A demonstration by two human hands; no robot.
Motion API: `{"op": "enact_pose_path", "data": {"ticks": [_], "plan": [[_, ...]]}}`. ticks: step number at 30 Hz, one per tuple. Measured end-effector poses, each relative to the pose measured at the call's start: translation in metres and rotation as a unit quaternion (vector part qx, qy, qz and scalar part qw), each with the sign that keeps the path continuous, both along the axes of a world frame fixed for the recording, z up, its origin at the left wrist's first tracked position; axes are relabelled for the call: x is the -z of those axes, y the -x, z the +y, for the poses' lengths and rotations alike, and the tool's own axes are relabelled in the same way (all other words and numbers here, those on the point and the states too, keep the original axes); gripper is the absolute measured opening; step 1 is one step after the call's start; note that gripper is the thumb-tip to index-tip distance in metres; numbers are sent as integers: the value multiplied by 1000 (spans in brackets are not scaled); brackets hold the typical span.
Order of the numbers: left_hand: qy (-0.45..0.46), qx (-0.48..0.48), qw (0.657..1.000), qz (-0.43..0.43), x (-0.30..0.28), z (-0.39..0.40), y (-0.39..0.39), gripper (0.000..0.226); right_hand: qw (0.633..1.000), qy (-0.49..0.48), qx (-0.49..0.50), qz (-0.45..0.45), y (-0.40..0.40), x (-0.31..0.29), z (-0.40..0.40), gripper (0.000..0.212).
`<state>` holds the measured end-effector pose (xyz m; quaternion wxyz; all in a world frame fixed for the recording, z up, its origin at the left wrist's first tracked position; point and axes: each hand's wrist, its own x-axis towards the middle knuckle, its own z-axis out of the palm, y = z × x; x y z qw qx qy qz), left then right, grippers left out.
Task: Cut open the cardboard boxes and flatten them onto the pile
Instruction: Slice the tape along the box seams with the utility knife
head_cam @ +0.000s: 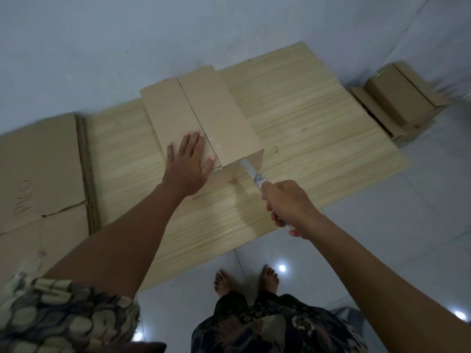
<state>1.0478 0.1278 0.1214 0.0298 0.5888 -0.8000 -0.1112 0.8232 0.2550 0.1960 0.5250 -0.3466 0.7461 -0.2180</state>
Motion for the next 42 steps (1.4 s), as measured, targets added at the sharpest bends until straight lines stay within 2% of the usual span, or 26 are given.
{"op": "enact_pose_path", "data": {"ticks": [5, 7, 9, 11, 15, 19, 21, 25, 27, 29, 31, 34, 39, 42], "plan": [[-40, -16, 999, -6, -11, 2, -3, 69, 996, -7, 35, -79, -1, -10, -18, 51], [-52, -14, 999, -2, -14, 6, -7, 70, 1000, 8, -6, -26, 0, -15, -27, 43], [-52, 1, 999, 3, -20, 12, -17, 80, 997, 51, -47, 26, 1, -18, -35, 26], [-11, 20, 1000, 19, -27, 17, -27, 85, 990, 93, -91, 59, 0, -18, -46, 16], [110, -17, 993, 39, -34, 1, -25, 51, 971, 111, -173, 119, -14, -17, -78, 22], [137, -112, 983, 53, -35, -34, -10, 41, 949, 109, -231, 183, -22, -18, -109, 35], [104, -192, 973, 75, -37, -56, -4, 44, 949, 130, -235, 165, -25, -17, -126, 36], [-19, -346, 933, 92, -42, -109, 6, 84, 952, 177, -217, 124, -30, -11, -162, 36], [-73, -403, 904, 121, -41, -133, 11, 96, 955, 194, -200, 104, -31, -7, -178, 33], [-111, -428, 890, 115, -35, -147, 18, 100, 957, 198, -195, 85, -30, -6, -191, 30], [-108, -409, 904, 65, -26, -149, 25, 100, 956, 199, -199, 82, -25, -5, -203, 29], [-54, -349, 935, 16, -11, -138, 32, 97, 956, 195, -200, 85, -14, -2, -220, 27], [-28, -276, 961, -8, -5, -138, 34, 96, 958, 203, -183, 85, 15, 6, -245, 26], [-30, -194, 980, -8, -6, -134, 38, 97, 960, 196, -194, 40, 36, 9, -253, 23]]}}
